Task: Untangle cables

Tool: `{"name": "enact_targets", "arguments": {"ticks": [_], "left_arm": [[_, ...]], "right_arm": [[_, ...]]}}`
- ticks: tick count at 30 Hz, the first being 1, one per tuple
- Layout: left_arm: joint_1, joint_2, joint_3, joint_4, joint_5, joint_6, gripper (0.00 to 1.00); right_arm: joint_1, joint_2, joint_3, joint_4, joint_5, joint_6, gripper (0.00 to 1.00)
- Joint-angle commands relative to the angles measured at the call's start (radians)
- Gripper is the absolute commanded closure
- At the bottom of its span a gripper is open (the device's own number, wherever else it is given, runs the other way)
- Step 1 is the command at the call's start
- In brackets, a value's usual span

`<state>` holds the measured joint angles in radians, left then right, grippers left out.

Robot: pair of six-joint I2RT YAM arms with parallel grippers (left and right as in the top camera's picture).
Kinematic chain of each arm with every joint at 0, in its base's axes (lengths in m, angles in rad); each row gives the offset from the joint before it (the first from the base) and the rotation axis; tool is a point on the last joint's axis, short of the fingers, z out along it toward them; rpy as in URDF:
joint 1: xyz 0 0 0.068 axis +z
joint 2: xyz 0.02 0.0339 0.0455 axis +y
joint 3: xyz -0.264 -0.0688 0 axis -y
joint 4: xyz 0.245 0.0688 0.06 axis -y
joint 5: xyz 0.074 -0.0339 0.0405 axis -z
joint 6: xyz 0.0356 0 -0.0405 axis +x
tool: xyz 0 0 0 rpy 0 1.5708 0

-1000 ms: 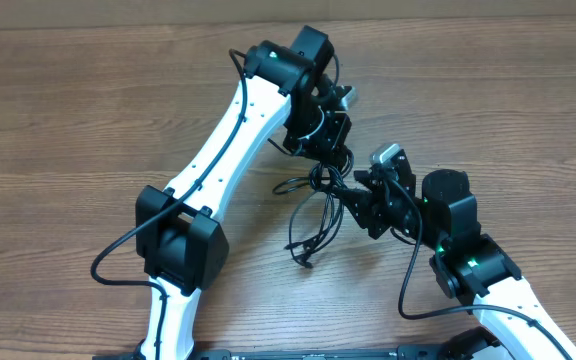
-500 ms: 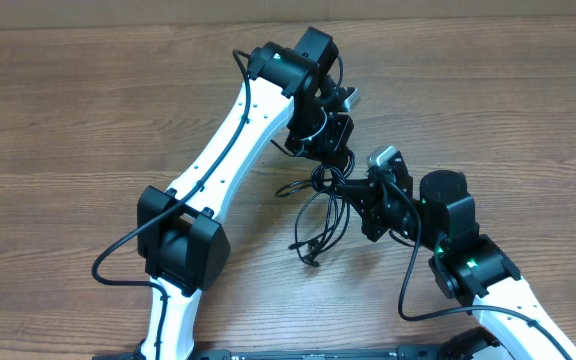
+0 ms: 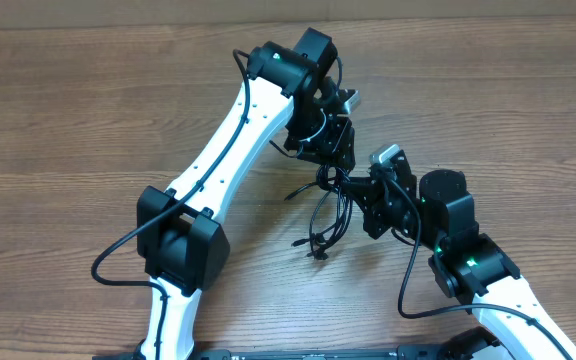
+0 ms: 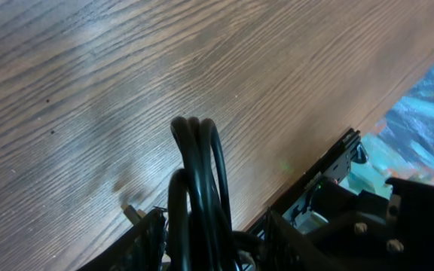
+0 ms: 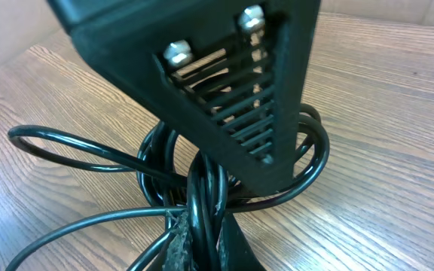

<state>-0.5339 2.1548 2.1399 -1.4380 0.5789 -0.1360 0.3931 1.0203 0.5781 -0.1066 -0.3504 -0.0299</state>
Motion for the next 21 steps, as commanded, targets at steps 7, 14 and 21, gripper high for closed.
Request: {"name": "enact_targets", "arguments": {"ticks": [7,14,21], "left_arm": [[0.111,-0.031,0.271,-0.19,0.013,0.33,0.55],[0.131,-0.031,0.303,-0.252,-0.093,0.442,0.45],[0.127,-0.031,0.303,-0.252,-0.087,0.473,0.44]], "right_arm": [[-0.029,-0.003,0.02,0.004,0.089,0.03,0.96],[-0.063,-0.003,0.02,0.082,-0.035,0.06,0.96],[-0.063,-0.003,0.02,0.178,-0.082,0.082,0.96]]}}
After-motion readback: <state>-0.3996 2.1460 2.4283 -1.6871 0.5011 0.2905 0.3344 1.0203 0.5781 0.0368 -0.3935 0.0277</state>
